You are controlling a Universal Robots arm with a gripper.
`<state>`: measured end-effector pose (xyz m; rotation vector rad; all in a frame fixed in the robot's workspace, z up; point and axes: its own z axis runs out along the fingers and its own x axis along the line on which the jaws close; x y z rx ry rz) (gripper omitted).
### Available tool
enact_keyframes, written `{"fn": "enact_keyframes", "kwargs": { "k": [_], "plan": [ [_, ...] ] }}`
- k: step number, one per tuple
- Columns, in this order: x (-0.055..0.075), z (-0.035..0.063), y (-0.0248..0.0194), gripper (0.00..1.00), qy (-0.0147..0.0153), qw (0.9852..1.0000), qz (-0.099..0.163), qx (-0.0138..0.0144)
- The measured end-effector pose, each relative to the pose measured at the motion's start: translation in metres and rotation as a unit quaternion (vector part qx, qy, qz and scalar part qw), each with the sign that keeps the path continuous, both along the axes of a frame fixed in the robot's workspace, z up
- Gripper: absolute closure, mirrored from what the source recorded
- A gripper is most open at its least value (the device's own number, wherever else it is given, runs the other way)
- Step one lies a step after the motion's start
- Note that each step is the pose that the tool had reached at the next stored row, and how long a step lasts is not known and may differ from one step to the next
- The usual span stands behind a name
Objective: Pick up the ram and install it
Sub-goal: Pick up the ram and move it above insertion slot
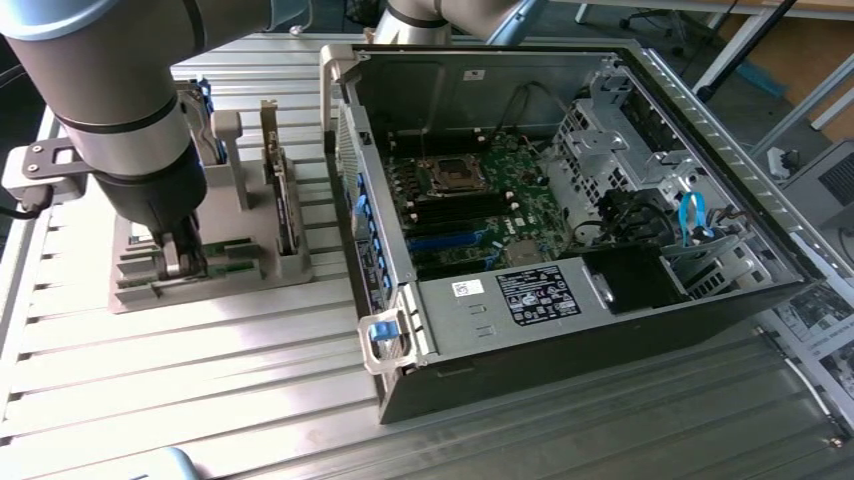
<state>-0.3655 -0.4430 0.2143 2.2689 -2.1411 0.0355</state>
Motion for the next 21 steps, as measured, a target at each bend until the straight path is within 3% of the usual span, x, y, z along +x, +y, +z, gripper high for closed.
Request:
{"fn": "enact_keyframes", "kwargs": {
  "k": [21],
  "plan": [
    [0.000, 0.0127, 0.0000, 0.87, 0.0000, 1.0000, 0.000, 0.0000]
  ]
}}
